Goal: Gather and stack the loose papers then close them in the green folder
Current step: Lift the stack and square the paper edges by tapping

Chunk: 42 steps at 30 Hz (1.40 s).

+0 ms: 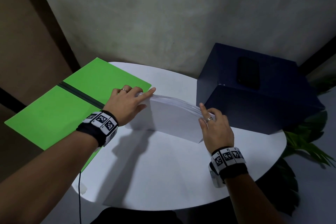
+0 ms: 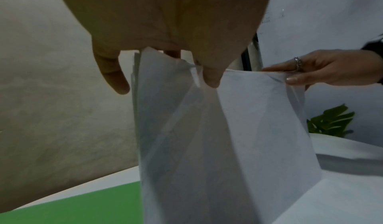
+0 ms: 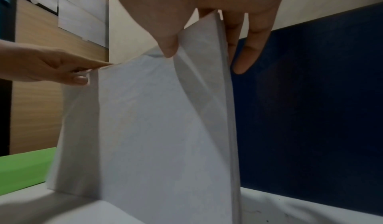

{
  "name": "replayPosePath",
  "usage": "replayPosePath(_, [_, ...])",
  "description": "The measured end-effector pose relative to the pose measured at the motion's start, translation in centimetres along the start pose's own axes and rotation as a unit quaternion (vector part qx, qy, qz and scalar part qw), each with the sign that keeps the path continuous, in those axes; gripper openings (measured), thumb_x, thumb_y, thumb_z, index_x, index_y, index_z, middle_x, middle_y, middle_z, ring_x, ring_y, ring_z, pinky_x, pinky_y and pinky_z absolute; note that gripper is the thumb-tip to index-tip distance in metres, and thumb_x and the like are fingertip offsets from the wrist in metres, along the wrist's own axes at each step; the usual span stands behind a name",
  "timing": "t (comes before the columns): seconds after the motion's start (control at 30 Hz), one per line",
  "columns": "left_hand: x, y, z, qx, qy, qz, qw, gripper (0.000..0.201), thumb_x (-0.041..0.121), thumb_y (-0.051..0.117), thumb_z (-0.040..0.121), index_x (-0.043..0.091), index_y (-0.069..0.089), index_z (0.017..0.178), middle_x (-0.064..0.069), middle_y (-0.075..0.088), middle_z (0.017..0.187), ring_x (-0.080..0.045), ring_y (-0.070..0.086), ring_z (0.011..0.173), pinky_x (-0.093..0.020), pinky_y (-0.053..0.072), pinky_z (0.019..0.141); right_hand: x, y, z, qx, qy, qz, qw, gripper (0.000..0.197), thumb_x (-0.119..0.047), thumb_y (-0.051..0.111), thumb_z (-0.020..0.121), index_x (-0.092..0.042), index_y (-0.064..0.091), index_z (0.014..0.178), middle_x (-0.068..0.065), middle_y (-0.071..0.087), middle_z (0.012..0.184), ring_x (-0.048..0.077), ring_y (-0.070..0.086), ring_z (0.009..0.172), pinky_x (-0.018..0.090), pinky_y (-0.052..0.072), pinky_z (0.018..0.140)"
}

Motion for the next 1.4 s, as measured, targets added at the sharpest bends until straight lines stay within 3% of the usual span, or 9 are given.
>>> replayPosePath(0.27, [0.7, -2.1, 1.9, -0.022, -0.026, -0.002, 0.999, 0.016, 0.025, 0.053, 0.094, 0.027, 0.057, 0.110, 0.006, 0.068, 0.103, -0.026, 0.064, 0.094, -0.039, 0.044, 0.076, 0.6, -1.5, 1.2, 0.004, 0.071, 0.140, 0.988, 0.018, -0.020, 0.057, 0.096, -0.013, 0.067, 0.110, 0.001, 0.064, 0.106, 0.023, 0.058, 0.101, 0.031, 0.047, 0.086])
replayPosePath(0.43, [0.6, -1.9, 0.6, -0.085, -0.022, 0.000, 0.996, 0.033, 0.042, 0.049, 0.094, 0.031, 0.043, 0.126, 0.005, 0.062, 0.120, -0.027, 0.059, 0.104, -0.041, 0.044, 0.081, 1.4, -1.9, 0.5, -0.034, 0.089, 0.185, 0.978, 0.028, -0.024, 0.070, 0.087, -0.024, 0.061, 0.114, -0.013, 0.059, 0.101, 0.009, 0.057, 0.092, 0.027, 0.048, 0.082])
replayPosePath(0.57, [2.3, -0.8, 1.0, -0.130, -0.013, 0.013, 0.991, 0.050, 0.053, 0.049, 0.091, 0.032, 0.033, 0.133, 0.003, 0.062, 0.125, -0.028, 0.058, 0.110, -0.045, 0.043, 0.087, 0.9, -0.9, -0.1, -0.083, 0.082, 0.125, 0.985, 0.010, -0.027, 0.065, 0.091, -0.020, 0.067, 0.098, -0.007, 0.066, 0.093, 0.020, 0.063, 0.089, 0.030, 0.051, 0.075])
replayPosePath(0.8, [6.7, -2.6, 2.5, -0.031, -0.003, -0.114, 0.993, 0.023, 0.044, 0.047, 0.096, 0.023, 0.050, 0.105, -0.013, 0.069, 0.094, -0.038, 0.064, 0.085, -0.036, 0.037, 0.058, -2.5, -6.5, 2.1, 0.111, 0.017, 0.146, 0.983, 0.034, -0.021, 0.070, 0.085, -0.025, 0.063, 0.117, -0.003, 0.065, 0.117, 0.023, 0.059, 0.110, 0.042, 0.049, 0.093])
replayPosePath(0.93, [2.9, -3.6, 1.0, 0.071, -0.082, -0.447, 0.888, 0.032, 0.038, 0.061, 0.087, 0.016, 0.066, 0.110, 0.001, 0.075, 0.092, -0.024, 0.070, 0.087, -0.036, 0.053, 0.073, -0.7, -6.1, 2.3, 0.146, 0.203, 0.354, 0.901, 0.108, -0.024, 0.086, 0.067, -0.031, 0.018, 0.150, -0.003, 0.033, 0.153, 0.018, 0.030, 0.141, 0.043, 0.029, 0.115])
replayPosePath(1.03, [2.6, -3.8, 0.4, 0.107, -0.128, -0.614, 0.771, 0.018, 0.022, 0.068, 0.086, 0.023, 0.068, 0.105, 0.018, 0.075, 0.097, -0.003, 0.069, 0.092, -0.026, 0.053, 0.084, -2.0, -4.9, 3.2, 0.064, 0.192, 0.631, 0.749, 0.081, 0.004, 0.080, 0.073, -0.016, 0.039, 0.139, -0.001, 0.062, 0.129, 0.011, 0.060, 0.119, 0.036, 0.047, 0.099])
replayPosePath(1.13, [3.7, -5.3, 0.0, 0.192, -0.146, -0.632, 0.736, 0.011, 0.009, 0.065, 0.091, 0.019, 0.065, 0.095, 0.015, 0.073, 0.082, 0.009, 0.065, 0.078, -0.013, 0.049, 0.074, -3.6, -7.1, 3.7, 0.106, 0.127, 0.624, 0.764, 0.027, 0.007, 0.075, 0.077, -0.011, 0.068, 0.095, -0.009, 0.076, 0.084, 0.006, 0.071, 0.081, 0.025, 0.054, 0.077])
replayPosePath(1.3, [3.9, -2.5, -1.7, 0.127, -0.133, -0.627, 0.757, 0.060, 0.026, 0.070, 0.088, 0.010, 0.038, 0.136, 0.005, 0.058, 0.131, 0.000, 0.054, 0.123, -0.019, 0.041, 0.103, -4.3, -6.5, 1.7, 0.079, 0.135, 0.601, 0.784, 0.034, 0.001, 0.084, 0.069, -0.016, 0.069, 0.094, -0.002, 0.076, 0.089, 0.009, 0.073, 0.083, 0.024, 0.058, 0.073])
replayPosePath(1.4, [4.0, 0.1, -2.6, 0.056, -0.177, -0.660, 0.727, 0.088, 0.052, 0.079, 0.072, 0.021, 0.032, 0.140, 0.005, 0.055, 0.137, -0.009, 0.052, 0.129, -0.042, 0.039, 0.112, -4.3, -4.2, 1.1, 0.036, 0.189, 0.587, 0.787, 0.045, -0.001, 0.089, 0.062, -0.022, 0.065, 0.095, -0.007, 0.072, 0.088, -0.001, 0.071, 0.076, 0.019, 0.057, 0.069])
Point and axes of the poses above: each hand's wrist, its own z-axis towards the middle knuckle, its own y-axis out of the palm, x = y × z, the point moved 3 cm from there along z, towards the middle knuckle
